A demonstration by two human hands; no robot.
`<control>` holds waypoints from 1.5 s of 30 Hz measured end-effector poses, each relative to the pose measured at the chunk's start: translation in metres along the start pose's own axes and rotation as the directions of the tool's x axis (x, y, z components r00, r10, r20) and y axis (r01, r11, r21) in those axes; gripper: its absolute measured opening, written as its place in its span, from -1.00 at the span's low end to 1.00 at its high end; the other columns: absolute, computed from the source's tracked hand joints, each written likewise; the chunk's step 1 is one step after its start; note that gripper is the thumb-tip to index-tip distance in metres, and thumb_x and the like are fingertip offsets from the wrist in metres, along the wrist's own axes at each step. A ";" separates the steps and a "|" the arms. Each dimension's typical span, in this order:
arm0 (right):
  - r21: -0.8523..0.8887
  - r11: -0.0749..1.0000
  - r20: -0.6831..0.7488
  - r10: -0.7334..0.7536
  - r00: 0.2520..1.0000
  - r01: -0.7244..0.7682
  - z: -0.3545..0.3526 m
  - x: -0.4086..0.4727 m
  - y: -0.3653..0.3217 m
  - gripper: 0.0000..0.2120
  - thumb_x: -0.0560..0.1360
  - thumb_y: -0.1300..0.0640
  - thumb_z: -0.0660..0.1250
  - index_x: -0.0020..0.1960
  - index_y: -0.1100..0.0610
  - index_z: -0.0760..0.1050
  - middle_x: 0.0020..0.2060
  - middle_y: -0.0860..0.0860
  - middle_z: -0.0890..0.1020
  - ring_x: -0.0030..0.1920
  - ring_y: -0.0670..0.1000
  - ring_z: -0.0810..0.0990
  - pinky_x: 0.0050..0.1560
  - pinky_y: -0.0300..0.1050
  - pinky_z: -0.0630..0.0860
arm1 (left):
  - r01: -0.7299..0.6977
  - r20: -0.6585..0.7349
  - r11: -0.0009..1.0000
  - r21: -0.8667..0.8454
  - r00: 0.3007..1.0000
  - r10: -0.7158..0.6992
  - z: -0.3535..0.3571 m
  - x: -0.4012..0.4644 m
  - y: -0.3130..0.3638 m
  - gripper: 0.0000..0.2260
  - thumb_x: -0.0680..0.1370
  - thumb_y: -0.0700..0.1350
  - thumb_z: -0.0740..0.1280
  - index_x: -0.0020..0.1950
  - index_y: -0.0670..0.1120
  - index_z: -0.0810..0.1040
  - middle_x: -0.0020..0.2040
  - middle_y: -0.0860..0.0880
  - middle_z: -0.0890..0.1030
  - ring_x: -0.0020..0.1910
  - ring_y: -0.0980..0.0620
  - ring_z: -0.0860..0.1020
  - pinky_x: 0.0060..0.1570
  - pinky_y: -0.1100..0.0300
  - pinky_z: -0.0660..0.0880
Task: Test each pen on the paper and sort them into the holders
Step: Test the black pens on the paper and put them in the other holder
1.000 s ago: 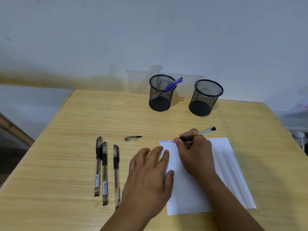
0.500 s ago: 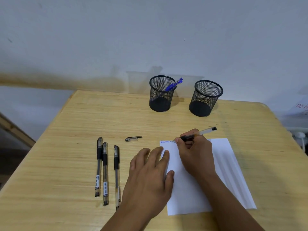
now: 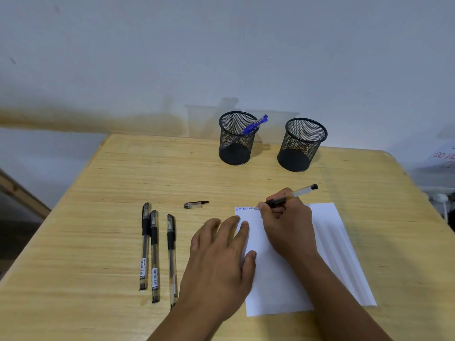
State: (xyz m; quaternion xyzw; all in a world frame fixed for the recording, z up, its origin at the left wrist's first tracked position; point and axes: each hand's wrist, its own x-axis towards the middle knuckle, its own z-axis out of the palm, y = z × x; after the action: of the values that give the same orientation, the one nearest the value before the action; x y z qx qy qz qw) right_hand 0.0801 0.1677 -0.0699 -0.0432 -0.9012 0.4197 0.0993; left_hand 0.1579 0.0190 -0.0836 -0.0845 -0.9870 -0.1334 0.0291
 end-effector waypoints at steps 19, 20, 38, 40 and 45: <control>0.231 0.968 -0.041 0.110 0.993 -0.098 -0.009 0.001 0.004 -0.91 0.50 0.11 0.43 -0.13 0.08 0.53 -0.30 -0.02 0.70 -0.21 0.00 0.69 -0.13 -0.07 0.61 | 0.007 0.014 1.000 -0.019 1.000 -0.007 -0.004 0.000 0.003 -0.50 0.57 0.20 -0.01 0.48 0.09 0.26 0.48 0.13 0.27 0.45 -0.04 0.14 0.40 0.00 0.20; 0.270 0.955 -0.049 0.138 0.989 -0.120 -0.009 0.001 0.004 -0.92 0.50 0.11 0.43 -0.12 0.07 0.54 -0.28 -0.02 0.71 -0.19 0.02 0.70 -0.08 -0.02 0.63 | 0.009 0.004 1.000 -0.027 1.000 -0.009 -0.003 0.000 0.004 -0.49 0.57 0.20 0.00 0.48 0.09 0.27 0.47 0.13 0.29 0.45 -0.04 0.15 0.39 0.00 0.20; 0.639 0.730 0.189 0.157 0.969 -0.243 -0.040 -0.017 -0.012 -0.94 0.51 0.29 0.42 -0.08 0.17 0.57 -0.28 0.10 0.71 -0.18 0.10 0.70 0.03 0.03 0.64 | 0.052 -0.097 0.945 -0.322 0.991 -0.088 -0.029 0.015 -0.011 -0.52 0.55 0.13 0.24 0.47 0.11 0.32 0.44 0.20 0.24 0.37 0.13 0.28 0.29 0.14 0.35; 0.644 0.724 0.206 0.148 0.967 -0.248 -0.042 -0.022 -0.013 -0.94 0.51 0.30 0.41 -0.08 0.18 0.56 -0.27 0.10 0.72 -0.18 0.09 0.70 0.04 0.06 0.64 | 0.068 -0.129 0.957 -0.281 0.986 -0.108 -0.038 0.025 -0.022 -0.56 0.56 0.06 0.28 0.44 0.10 0.37 0.38 0.15 0.35 0.32 0.08 0.31 0.25 0.12 0.36; 0.637 0.730 0.226 0.129 0.965 -0.247 -0.045 -0.032 -0.015 -0.93 0.50 0.30 0.42 -0.08 0.18 0.56 -0.22 0.16 0.72 -0.21 0.08 0.69 0.07 0.14 0.63 | 0.220 -0.055 0.975 -0.002 0.974 -0.220 -0.061 0.047 -0.050 -0.58 0.56 -0.04 0.24 0.43 0.08 0.39 0.26 0.04 0.46 0.23 -0.05 0.37 0.13 0.08 0.40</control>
State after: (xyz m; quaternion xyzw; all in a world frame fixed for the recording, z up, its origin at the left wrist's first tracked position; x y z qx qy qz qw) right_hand 0.1211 0.1866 -0.0344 -0.0615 -0.6904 0.7207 -0.0106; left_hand 0.1054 -0.0373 -0.0337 0.0291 -0.9894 -0.1360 0.0413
